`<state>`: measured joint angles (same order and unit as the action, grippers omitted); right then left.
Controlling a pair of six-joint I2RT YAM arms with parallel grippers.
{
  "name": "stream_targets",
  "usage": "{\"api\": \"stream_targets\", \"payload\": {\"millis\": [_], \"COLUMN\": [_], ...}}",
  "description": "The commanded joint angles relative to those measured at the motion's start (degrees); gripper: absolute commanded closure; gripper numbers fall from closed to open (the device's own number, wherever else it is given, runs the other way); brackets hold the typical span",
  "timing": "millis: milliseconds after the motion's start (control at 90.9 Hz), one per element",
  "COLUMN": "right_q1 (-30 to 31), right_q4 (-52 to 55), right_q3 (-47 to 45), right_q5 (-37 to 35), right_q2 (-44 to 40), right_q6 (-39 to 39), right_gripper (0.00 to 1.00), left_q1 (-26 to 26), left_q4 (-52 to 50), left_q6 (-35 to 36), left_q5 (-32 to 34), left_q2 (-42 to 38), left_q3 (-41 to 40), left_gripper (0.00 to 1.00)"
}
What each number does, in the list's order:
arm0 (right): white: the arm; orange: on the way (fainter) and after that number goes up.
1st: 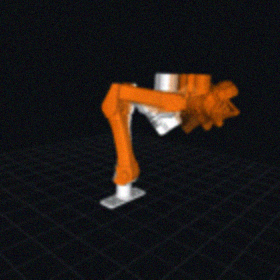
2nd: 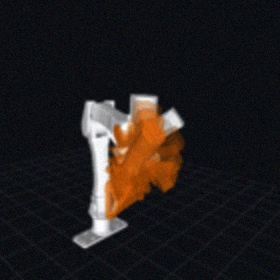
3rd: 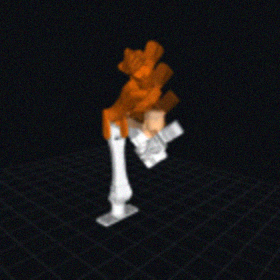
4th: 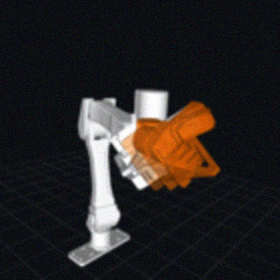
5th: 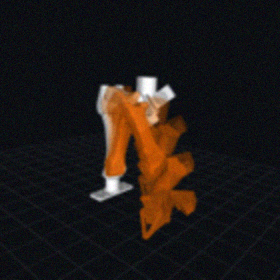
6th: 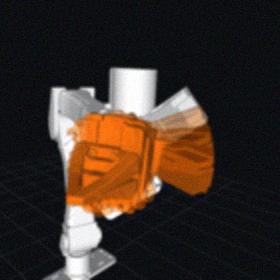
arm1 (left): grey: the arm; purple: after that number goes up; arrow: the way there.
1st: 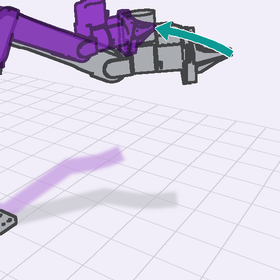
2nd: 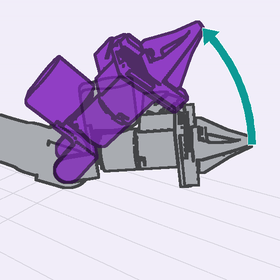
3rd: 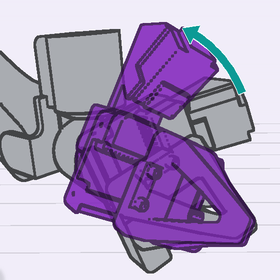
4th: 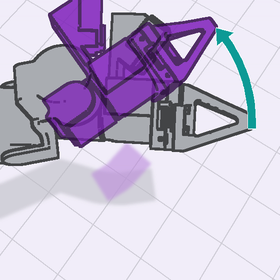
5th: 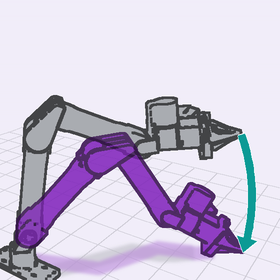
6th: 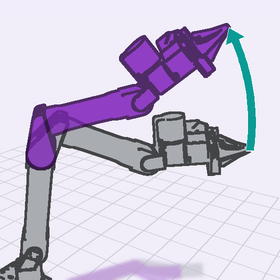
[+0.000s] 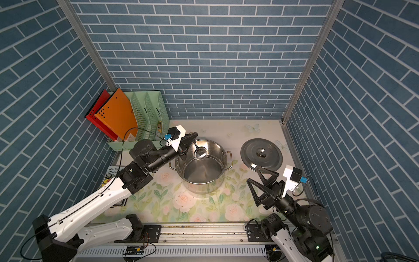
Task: Stir the soup with a spoon
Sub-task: Stir the soup in the pan with a stick.
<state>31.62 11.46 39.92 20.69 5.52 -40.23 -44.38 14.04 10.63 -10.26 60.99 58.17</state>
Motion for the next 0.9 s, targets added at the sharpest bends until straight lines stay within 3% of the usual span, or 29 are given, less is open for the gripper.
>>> {"api": "stream_targets", "payload": {"millis": [0,165,319,473,572,748,891], "right_q1": [0.1,0.1,0.1,0.1,0.2,0.1,0.1], "right_q4": [-0.9,0.2,1.3,-0.2,-2.7,-2.9,-3.6], "right_q3": [1.7,2.4,2.8,0.9,-1.4,-2.4,-1.9], "right_q5": [-1.0,-1.3,-2.6,-3.1,-2.6,-2.1,0.4], "right_q2": [1.2,4.2,6.2,8.4,9.7,12.5,16.0], "right_q6": [-0.2,-3.8,-8.2,-18.3,-25.3,-29.8,-29.0], "right_gripper": [0.06,0.09,0.10,0.10,0.11,0.16,0.17], "left_q1": [-0.1,-1.5,-5.9,-16.6,-22.4,-29.4,-33.5], "left_q4": [1.3,1.6,1.3,3.1,10.9,24.2,24.9], "left_q6": [5.2,12.9,25.5,44.6,55.2,72.8,78.0], "left_q5": [-4.0,-3.5,-2.1,10.5,18.3,24.7,26.1], "left_q2": [-2.2,-4.3,-6.0,-6.3,-6.4,-6.7,-7.0], "left_q3": [1.2,0.1,-3.4,-7.6,-12.0,-19.3,-21.9], "left_gripper": [1.00,1.00,1.00,1.00,1.00,1.00,1.00]}}
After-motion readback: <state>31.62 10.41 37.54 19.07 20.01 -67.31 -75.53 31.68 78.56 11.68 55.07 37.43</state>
